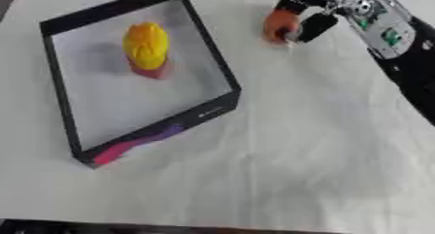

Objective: Pick up objects on the table and place them in the box.

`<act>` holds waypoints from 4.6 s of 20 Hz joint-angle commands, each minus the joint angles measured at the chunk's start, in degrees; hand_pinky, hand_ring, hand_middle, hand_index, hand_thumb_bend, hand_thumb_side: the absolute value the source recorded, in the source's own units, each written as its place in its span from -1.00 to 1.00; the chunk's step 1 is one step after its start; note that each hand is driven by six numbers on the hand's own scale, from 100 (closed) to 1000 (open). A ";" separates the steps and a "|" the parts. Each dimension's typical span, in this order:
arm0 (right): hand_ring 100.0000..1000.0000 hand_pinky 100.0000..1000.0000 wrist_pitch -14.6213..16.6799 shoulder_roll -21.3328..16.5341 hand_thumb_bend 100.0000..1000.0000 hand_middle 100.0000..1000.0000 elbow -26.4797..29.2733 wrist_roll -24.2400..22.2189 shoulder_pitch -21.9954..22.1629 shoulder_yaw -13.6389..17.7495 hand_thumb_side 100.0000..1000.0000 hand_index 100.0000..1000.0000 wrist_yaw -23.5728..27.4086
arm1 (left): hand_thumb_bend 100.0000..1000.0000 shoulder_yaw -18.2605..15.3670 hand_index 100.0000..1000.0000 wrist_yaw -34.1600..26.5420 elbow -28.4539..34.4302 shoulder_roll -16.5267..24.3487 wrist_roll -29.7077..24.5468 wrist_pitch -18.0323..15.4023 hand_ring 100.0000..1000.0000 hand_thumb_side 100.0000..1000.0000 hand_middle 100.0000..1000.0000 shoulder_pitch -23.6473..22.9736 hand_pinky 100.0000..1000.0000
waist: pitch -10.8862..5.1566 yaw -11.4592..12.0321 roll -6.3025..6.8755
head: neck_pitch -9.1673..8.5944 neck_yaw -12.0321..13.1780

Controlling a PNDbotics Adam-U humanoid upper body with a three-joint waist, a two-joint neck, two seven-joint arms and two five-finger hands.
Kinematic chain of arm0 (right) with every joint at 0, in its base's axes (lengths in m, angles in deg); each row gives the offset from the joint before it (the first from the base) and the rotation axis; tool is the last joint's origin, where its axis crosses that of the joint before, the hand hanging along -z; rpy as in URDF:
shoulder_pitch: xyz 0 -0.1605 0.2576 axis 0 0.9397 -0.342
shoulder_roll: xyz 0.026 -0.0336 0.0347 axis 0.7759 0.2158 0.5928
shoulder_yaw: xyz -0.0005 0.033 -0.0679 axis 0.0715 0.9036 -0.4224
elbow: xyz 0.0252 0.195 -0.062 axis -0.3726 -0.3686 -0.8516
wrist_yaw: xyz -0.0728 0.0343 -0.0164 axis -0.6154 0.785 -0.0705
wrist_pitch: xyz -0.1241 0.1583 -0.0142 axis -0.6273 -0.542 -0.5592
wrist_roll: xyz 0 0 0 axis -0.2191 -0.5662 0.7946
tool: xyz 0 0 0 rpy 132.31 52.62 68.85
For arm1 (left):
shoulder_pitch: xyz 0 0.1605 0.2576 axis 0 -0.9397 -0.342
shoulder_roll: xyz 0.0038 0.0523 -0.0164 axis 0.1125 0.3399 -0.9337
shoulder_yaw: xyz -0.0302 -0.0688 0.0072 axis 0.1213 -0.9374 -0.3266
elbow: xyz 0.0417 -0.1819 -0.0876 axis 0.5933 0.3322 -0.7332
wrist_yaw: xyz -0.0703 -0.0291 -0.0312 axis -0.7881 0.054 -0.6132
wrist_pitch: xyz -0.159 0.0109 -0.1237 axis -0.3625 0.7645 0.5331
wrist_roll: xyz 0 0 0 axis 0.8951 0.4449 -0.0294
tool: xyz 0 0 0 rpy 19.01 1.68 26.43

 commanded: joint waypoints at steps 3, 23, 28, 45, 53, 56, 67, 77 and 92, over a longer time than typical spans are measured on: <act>0.30 0.60 -0.19 -2.90 -0.79 -0.16 2.93 1.13 -0.59 0.38 -1.00 0.22 0.83 | -0.13 -0.31 0.54 0.17 0.92 1.02 0.02 0.20 0.14 -0.15 0.45 0.49 0.33 | -1.00 -0.34 -0.33 | 0.17 0.08; 0.22 0.58 -7.78 2.84 -0.73 -0.20 20.50 8.23 -17.95 -0.35 -1.00 0.16 5.56 | -0.10 0.01 0.55 2.03 0.92 2.85 -1.04 -0.63 0.18 -0.22 0.45 -1.21 0.35 | -8.29 -3.88 1.79 | 1.50 1.15; 0.21 0.59 -7.89 10.09 -0.70 -0.20 16.86 7.35 -20.78 -2.85 -1.00 0.16 0.46 | -0.08 0.45 0.56 3.72 0.92 3.28 -1.92 -3.34 0.23 -0.29 0.46 1.11 0.37 | -9.66 -3.19 2.53 | 1.50 0.44; 0.21 0.57 -2.10 23.22 -0.69 -0.17 9.89 1.85 -13.72 -11.86 -1.00 0.19 -13.01 | -0.08 2.03 0.56 1.64 0.92 3.72 -4.36 -2.67 0.21 -0.26 0.46 3.62 0.36 | -9.47 -0.45 2.54 | 1.50 -2.02; 0.26 0.58 -1.13 26.42 -0.72 -0.10 8.39 0.46 -11.84 -13.79 -1.00 0.26 -14.81 | -0.08 2.11 0.56 1.17 0.92 3.05 -4.25 -1.87 0.20 -0.25 0.45 3.65 0.36 | -9.08 -0.15 2.12 | 1.50 -2.32; 0.30 0.58 -1.04 26.58 -0.67 -0.04 8.44 0.20 -11.72 -14.00 -1.00 0.32 -14.72 | -0.08 2.16 0.56 1.16 0.92 2.83 -4.29 -1.86 0.20 -0.25 0.45 3.61 0.36 | -9.08 -0.10 2.05 | 1.50 -2.39; 0.59 0.73 -3.10 22.95 -0.34 0.48 10.43 5.01 -13.35 -10.13 -0.66 0.67 -10.59 | -0.06 1.83 0.56 1.36 0.92 2.81 -3.74 -2.20 0.20 -0.27 0.45 3.19 0.36 | -9.04 -0.44 1.96 | 1.50 -1.71; 0.58 0.74 -11.06 1.02 -1.00 0.43 26.45 18.54 -10.35 3.39 -0.89 0.62 14.55 | -0.06 0.92 0.56 2.35 0.92 4.20 -1.67 -2.58 0.19 -0.26 0.45 1.15 0.35 | -9.71 -3.26 1.41 | 1.50 2.09; 0.59 0.80 -13.56 -5.46 -0.90 0.40 41.81 37.07 21.05 20.67 -0.69 0.62 31.15 | -0.08 -1.27 0.55 2.73 0.92 2.62 1.41 -0.17 0.15 -0.20 0.44 -4.61 0.32 | -8.30 -7.25 2.60 | 1.50 8.56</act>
